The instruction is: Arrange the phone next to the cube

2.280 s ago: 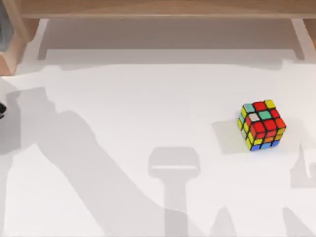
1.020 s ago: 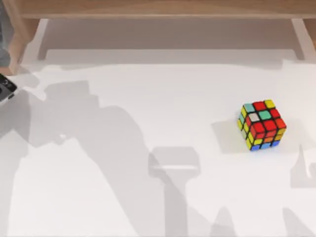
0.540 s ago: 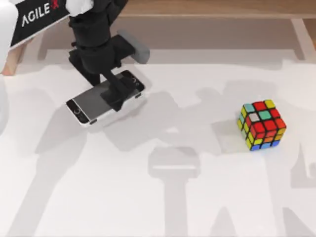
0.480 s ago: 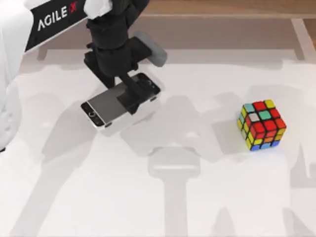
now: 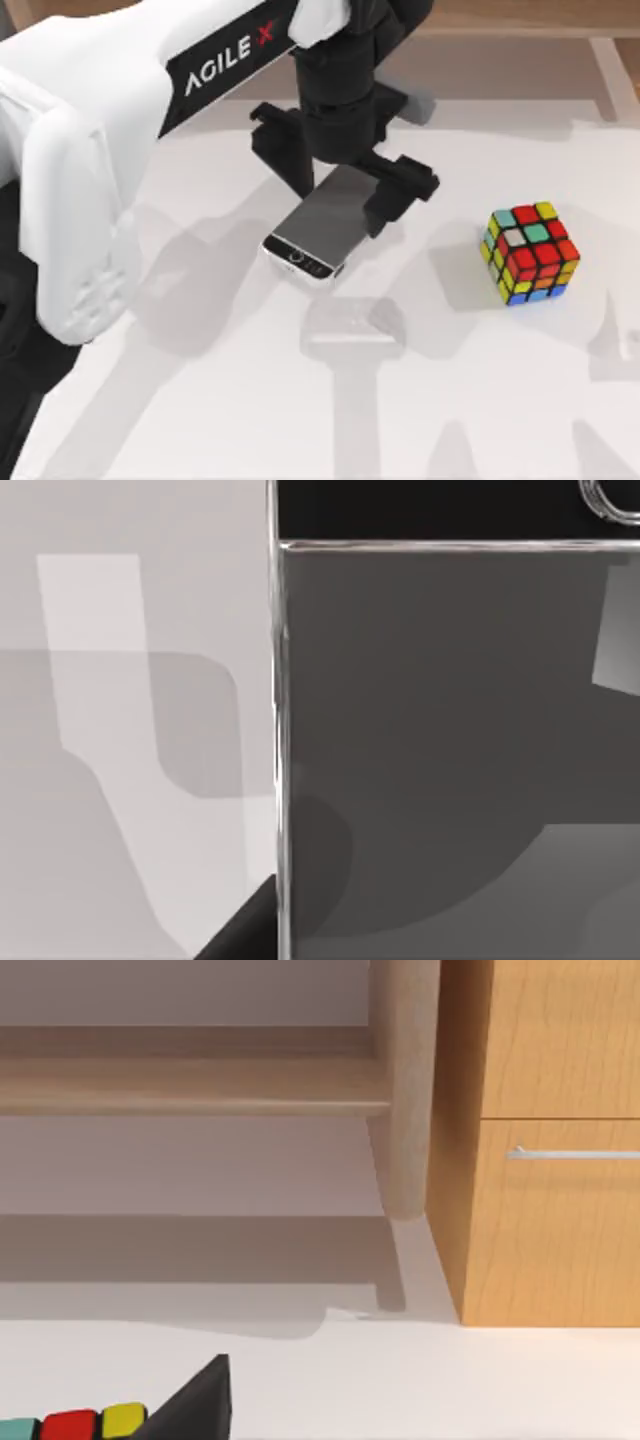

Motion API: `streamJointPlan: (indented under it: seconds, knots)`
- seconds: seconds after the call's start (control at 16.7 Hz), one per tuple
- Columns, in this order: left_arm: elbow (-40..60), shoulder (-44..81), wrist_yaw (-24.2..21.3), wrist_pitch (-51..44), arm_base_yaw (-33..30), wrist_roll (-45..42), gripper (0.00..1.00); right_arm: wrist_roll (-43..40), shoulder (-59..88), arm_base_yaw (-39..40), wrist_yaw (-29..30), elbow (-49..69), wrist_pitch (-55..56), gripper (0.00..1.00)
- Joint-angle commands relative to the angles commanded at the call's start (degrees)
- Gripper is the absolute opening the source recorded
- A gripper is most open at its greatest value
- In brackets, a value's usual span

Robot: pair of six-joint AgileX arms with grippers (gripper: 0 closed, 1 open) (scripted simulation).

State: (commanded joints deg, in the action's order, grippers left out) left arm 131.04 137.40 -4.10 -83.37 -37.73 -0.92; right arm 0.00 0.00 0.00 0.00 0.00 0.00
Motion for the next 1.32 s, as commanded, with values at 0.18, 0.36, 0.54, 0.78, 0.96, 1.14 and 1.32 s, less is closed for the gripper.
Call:
streamJointPlan:
  seconds: [0.18,0.36,0.54,0.78,0.96,1.14,1.32]
  knots:
    - [5.7,3.3,-0.2,-3.0,-1.8,9.4,0.0,0.0,0.0,0.0,0.0,0.0,0.0,1.0]
    - [13.4,7.8,-0.4,-6.4,-4.8,19.4,0.0,0.0,0.0,0.0,0.0,0.0,0.0,1.0]
    - [22.0,12.7,0.4,-9.4,-5.8,29.9,0.0,0.0,0.0,0.0,0.0,0.0,0.0,1.0]
    - [31.2,18.4,2.7,-12.4,-4.6,39.4,0.0,0.0,0.0,0.0,0.0,0.0,0.0,1.0]
    - [34.7,20.8,3.7,-13.7,-4.9,41.6,0.0,0.0,0.0,0.0,0.0,0.0,0.0,1.0]
    - [35.1,21.1,3.8,-13.8,-5.0,41.7,0.0,0.0,0.0,0.0,0.0,0.0,0.0,1.0]
    - [35.0,21.0,3.8,-13.8,-4.9,41.6,0.0,0.0,0.0,0.0,0.0,0.0,0.0,1.0]
